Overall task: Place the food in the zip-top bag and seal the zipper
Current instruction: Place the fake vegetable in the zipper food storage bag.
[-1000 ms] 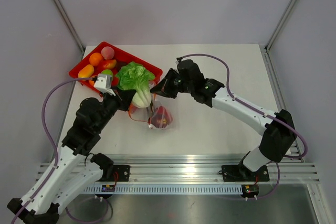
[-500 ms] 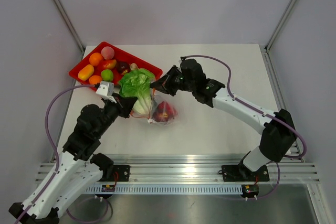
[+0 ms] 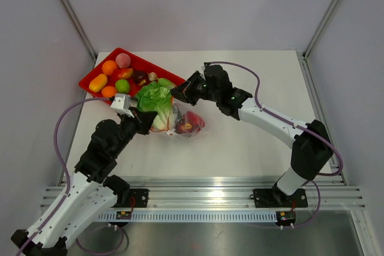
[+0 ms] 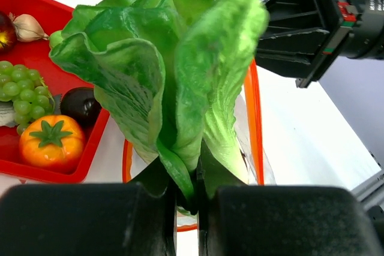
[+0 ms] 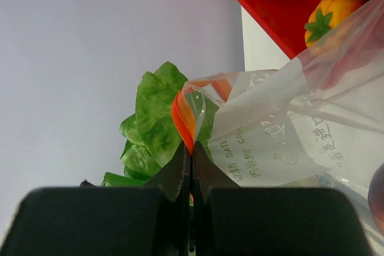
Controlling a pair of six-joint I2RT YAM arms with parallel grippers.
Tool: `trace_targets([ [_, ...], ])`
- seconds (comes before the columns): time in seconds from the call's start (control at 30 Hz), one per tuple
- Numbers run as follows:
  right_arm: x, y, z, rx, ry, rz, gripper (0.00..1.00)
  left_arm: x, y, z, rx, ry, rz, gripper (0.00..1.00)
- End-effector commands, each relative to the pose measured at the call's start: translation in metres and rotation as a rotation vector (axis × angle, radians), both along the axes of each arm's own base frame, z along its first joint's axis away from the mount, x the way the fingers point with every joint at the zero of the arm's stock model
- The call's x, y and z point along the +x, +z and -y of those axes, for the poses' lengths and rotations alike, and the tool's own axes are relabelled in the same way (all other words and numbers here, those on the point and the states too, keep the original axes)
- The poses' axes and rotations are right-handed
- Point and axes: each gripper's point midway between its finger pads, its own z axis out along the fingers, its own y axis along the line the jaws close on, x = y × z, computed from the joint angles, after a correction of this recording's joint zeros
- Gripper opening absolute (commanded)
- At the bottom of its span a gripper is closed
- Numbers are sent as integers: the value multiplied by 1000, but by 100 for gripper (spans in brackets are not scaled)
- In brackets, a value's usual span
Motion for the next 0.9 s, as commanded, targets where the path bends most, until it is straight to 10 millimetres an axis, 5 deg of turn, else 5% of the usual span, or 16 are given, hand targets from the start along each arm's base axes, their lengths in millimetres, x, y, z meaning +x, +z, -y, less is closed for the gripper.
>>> trace_targets([
  [0.0,-2,38,-4,132,23,44,0,15,27,7,-70,20,88,0],
  [0.27,7,32,14,128,-26,39,0,0,4,30,-29,-131,24,0],
  [0.3,11,32,19,133,-40,41,0,-1,-1,30,-9,-139,8,9],
  [0.33,13,33,21,141,-47,38,0,-2,-7,30,13,-144,-27,40],
  [0.4,14,34,24,157,-47,38,0,-1,-19,35,38,-160,-85,55],
  [0.47,14,35,23,170,-41,31,0,0,-20,38,44,-169,-103,66],
  [0.57,11,42,21,203,-26,36,0,6,-24,39,53,-152,-120,68],
  [0.7,9,43,24,205,-30,35,0,9,-19,38,60,-144,-119,99],
  [0.87,7,51,26,217,-30,49,0,7,-6,30,67,-114,-94,99],
])
